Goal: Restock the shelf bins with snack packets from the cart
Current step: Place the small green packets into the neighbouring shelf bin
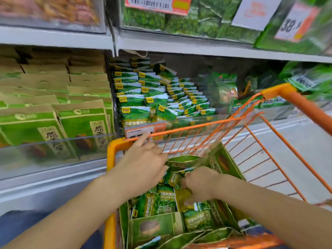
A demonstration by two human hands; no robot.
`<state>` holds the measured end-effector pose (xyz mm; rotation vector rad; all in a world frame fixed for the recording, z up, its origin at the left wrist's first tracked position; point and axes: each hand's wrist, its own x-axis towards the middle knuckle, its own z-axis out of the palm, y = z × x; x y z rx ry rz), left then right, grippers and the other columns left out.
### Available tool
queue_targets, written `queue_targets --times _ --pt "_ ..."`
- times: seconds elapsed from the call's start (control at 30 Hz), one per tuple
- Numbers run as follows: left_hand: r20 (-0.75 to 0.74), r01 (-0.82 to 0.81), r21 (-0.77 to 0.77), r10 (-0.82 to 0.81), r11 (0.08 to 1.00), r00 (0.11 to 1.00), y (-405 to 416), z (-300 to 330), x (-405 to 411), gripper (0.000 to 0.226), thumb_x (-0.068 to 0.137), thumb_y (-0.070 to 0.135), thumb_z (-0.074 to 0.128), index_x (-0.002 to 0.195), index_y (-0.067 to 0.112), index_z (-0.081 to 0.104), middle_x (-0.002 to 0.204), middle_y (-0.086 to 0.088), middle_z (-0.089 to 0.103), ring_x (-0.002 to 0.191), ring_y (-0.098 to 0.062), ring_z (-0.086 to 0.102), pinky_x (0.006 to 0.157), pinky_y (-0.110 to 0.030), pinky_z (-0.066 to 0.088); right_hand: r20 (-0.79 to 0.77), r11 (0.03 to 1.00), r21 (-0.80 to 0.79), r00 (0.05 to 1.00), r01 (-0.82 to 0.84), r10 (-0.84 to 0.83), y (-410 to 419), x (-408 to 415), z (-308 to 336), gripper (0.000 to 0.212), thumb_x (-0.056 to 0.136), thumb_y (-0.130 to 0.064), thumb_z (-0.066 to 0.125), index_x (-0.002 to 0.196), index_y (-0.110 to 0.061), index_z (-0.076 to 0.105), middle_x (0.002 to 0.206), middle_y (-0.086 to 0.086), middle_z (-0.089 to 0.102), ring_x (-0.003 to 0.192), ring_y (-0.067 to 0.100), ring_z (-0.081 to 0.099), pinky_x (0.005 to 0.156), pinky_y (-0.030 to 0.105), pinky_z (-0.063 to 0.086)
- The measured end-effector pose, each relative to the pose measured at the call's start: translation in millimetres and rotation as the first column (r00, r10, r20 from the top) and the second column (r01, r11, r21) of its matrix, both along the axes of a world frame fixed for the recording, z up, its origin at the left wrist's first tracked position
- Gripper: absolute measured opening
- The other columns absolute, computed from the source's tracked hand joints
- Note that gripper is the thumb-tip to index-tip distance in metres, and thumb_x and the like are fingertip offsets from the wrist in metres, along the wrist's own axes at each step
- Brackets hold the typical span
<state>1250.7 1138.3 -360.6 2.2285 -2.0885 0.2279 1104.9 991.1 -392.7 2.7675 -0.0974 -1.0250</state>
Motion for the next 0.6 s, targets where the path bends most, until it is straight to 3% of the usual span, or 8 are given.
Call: queue_targets --times 0.07,0.13,0.23,0.3,0.4,0.47,0.53,0.6 --pt "-0.017 0.013 0.056 -0.012 0.998 1.0 4.0 2.3 -0.9 0.031 0.086 0.042 0.047 0.087 0.024 0.072 0.079 0.006 0.07 0.086 -0.019 0.065 0.116 -0.045 0.022 -0.123 0.992 -0.082 0.988 -0.101 0.09 4.4 -1.0 -16.7 0.072 0.087 -0.067 0.048 0.125 -0.006 0.053 0.119 0.013 0.058 0.101 0.032 0.06 0.07 0.037 0.049" --pt "-0.025 -0.001 0.093 0.004 0.996 1.0 6.2 5.7 1.3 0.034 0.096 0.041 0.042 0.107 0.022 0.068 0.097 0.003 0.069 0.102 -0.021 0.061 0.12 -0.041 0.005 -0.167 0.972 -0.13 0.97 -0.198 0.176 10.5 1.4 -26.5 0.078 0.086 -0.07 0.044 0.127 -0.004 0.053 0.121 0.011 0.057 0.098 0.03 0.061 0.058 0.033 0.047" --pt "-0.027 -0.014 0.129 0.017 0.992 0.999 7.1 12.1 -0.4 0.037 0.1 0.042 0.037 0.12 0.021 0.06 0.112 0.001 0.066 0.114 -0.022 0.053 0.119 -0.038 -0.008 -0.187 0.951 -0.161 0.955 -0.262 0.232 18.9 3.3 -29.3 0.061 0.095 -0.058 0.04 0.12 -0.005 0.057 0.115 0.01 0.057 0.093 0.027 0.061 0.049 0.03 0.039" --pt "-0.038 -0.021 0.121 0.026 0.992 0.999 7.3 15.0 -1.9 0.038 0.101 0.042 0.035 0.123 0.021 0.058 0.115 0.002 0.065 0.116 -0.021 0.052 0.12 -0.038 -0.007 -0.127 0.975 -0.141 0.98 -0.173 0.155 19.9 3.1 -25.4 0.047 0.097 -0.047 0.04 0.108 -0.006 0.061 0.106 0.011 0.061 0.088 0.029 0.061 0.057 0.032 0.044" --pt "-0.123 -0.018 0.051 0.024 0.999 0.992 7.7 14.1 -0.4 0.037 0.101 0.04 0.034 0.117 0.022 0.062 0.111 0.003 0.067 0.112 -0.018 0.055 0.121 -0.038 0.004 -0.083 0.991 0.026 0.989 0.128 -0.126 13.7 8.5 -0.8 0.041 0.094 -0.046 0.047 0.09 -0.006 0.06 0.083 0.01 0.06 0.073 0.027 0.055 0.057 0.03 0.04" --pt "-0.205 -0.02 -0.057 0.008 0.998 0.979 5.9 13.4 1.0 0.037 0.095 0.039 0.037 0.106 0.023 0.068 0.099 0.004 0.07 0.102 -0.018 0.061 0.117 -0.038 0.023 -0.117 0.893 0.231 0.922 0.387 -0.369 6.3 12.5 22.3 0.038 0.091 -0.046 0.052 0.081 -0.009 0.055 0.069 0.003 0.052 0.061 0.019 0.051 0.051 0.027 0.037" --pt "-0.347 -0.062 -0.126 0.014 0.99 0.938 4.8 16.1 1.7 0.035 0.091 0.038 0.04 0.099 0.023 0.07 0.093 0.006 0.071 0.094 -0.017 0.061 0.102 -0.035 0.042 -0.146 0.69 0.456 0.812 0.562 -0.565 1.5 14.5 44.0 0.032 0.09 -0.041 0.056 0.076 -0.013 0.05 0.066 -0.002 0.05 0.062 0.013 0.057 0.053 0.023 0.044" --pt "-0.505 -0.155 -0.19 0.038 0.969 0.862 4.1 21.1 0.5 0.035 0.091 0.041 0.04 0.103 0.026 0.069 0.098 0.01 0.07 0.097 -0.014 0.061 0.088 -0.032 0.047 -0.145 0.446 0.669 0.693 0.595 -0.706 -0.7 14.2 59.8 0.027 0.087 -0.036 0.06 0.075 -0.016 0.047 0.069 -0.004 0.048 0.065 0.01 0.06 0.068 0.026 0.054"
